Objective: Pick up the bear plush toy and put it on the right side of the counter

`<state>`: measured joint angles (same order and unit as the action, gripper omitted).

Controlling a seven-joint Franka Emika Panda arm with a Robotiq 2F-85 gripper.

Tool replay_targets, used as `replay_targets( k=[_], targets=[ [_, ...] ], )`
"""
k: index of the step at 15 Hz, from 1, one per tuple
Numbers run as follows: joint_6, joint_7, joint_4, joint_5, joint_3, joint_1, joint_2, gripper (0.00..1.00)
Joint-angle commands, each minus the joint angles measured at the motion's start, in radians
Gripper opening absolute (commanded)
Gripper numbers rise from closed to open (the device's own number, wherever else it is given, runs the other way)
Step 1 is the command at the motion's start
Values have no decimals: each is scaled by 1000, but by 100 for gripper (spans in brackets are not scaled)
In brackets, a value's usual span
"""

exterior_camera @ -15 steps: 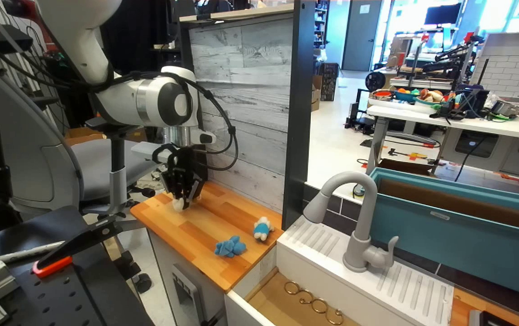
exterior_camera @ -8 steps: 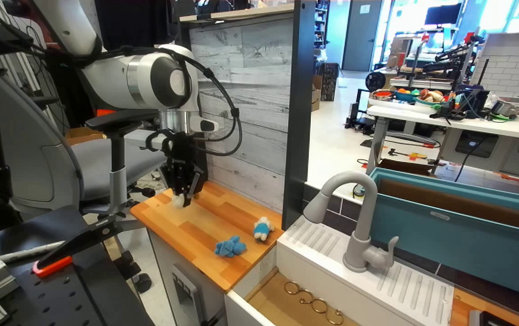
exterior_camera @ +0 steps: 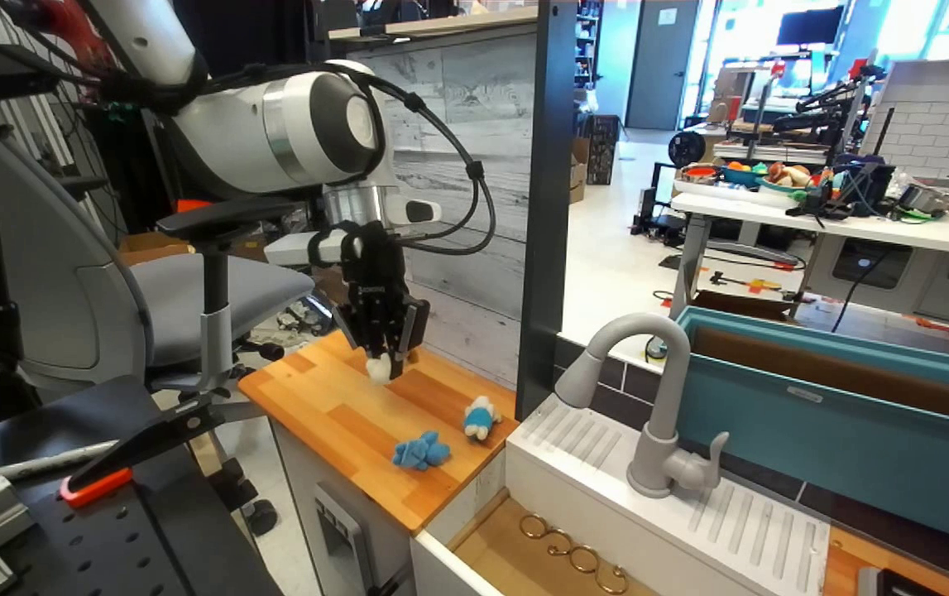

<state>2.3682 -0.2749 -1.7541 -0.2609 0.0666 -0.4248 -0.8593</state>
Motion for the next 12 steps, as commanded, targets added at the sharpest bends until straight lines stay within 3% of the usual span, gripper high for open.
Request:
replay_targets(
  k=[1,12],
  targets=[
    [-75,-3,75,-46,16,4,-39,5],
    [-197,20,295,-40,7,27,-259,5]
  ],
)
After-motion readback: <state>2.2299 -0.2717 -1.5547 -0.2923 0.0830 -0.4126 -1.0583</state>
